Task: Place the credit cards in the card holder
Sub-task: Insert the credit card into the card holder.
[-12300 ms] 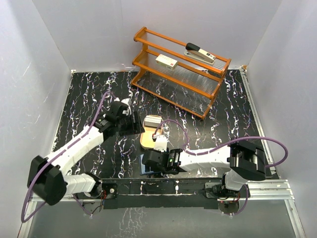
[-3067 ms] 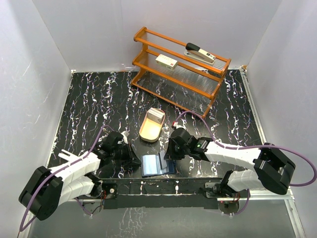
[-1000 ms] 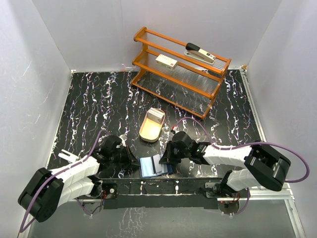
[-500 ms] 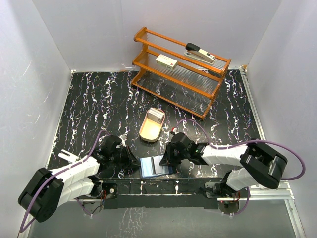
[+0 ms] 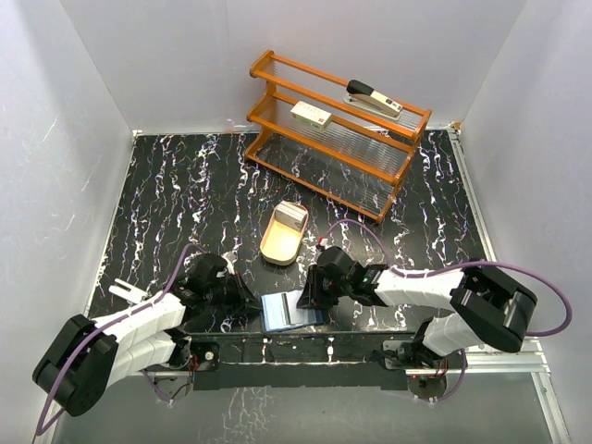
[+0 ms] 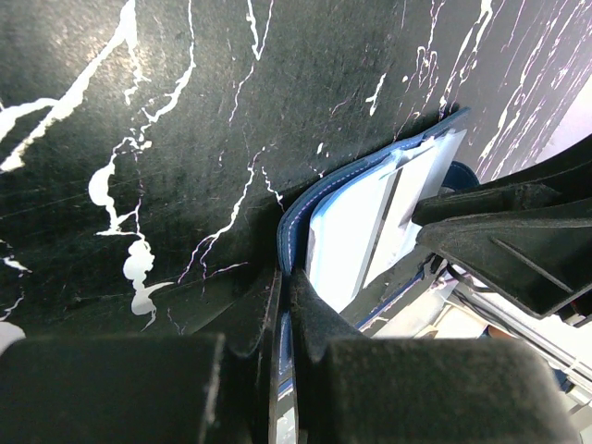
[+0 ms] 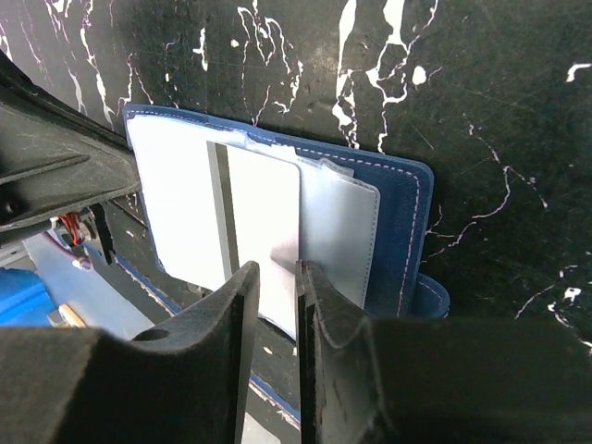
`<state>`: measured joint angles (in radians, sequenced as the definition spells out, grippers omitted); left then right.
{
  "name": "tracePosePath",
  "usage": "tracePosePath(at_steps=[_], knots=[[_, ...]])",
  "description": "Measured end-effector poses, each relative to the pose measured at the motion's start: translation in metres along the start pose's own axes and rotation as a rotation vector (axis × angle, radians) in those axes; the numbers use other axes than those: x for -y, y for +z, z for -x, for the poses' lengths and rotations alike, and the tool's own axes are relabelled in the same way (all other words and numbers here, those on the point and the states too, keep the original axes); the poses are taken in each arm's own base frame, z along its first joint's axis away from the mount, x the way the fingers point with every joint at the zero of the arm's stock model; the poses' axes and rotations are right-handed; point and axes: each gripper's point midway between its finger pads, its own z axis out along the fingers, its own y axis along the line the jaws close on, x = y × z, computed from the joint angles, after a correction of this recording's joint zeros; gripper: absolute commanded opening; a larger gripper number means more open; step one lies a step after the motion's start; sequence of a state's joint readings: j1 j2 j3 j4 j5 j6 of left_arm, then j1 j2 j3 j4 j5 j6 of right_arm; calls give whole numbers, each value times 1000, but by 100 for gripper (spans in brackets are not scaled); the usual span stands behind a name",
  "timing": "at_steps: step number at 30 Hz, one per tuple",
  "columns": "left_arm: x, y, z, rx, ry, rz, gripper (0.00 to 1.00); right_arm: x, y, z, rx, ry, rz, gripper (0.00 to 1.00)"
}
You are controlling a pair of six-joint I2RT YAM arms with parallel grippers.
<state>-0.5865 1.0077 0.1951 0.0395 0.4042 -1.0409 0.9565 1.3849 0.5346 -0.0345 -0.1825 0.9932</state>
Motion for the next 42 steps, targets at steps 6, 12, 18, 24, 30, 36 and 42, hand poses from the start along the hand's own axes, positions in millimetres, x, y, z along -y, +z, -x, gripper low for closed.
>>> tracePosePath(at_steps=[6,12,18,24,30,36,42], knots=[[0,0,0,0,-1,1,0,-4,4,-1,-11,-21,1,21],[0,0,0,-1,-1,1,0,-12,7,-3,-21,-48,11,22],[0,0,0,0,-1,0,0,-16,7,-7,-29,-61,17,22],[0,-1,-1,0,-4,1,0,-21,9,-9,-37,-68,25,22],[-1,-1,-1,0,-9,2,0,-23,15,-14,-56,-69,20,22],[-1,-1,-1,1,-13,0,0,-34,19,-18,-68,-81,35,22],[-1,-1,-1,1,-15,0,0,-39,23,-23,-82,-91,37,25]])
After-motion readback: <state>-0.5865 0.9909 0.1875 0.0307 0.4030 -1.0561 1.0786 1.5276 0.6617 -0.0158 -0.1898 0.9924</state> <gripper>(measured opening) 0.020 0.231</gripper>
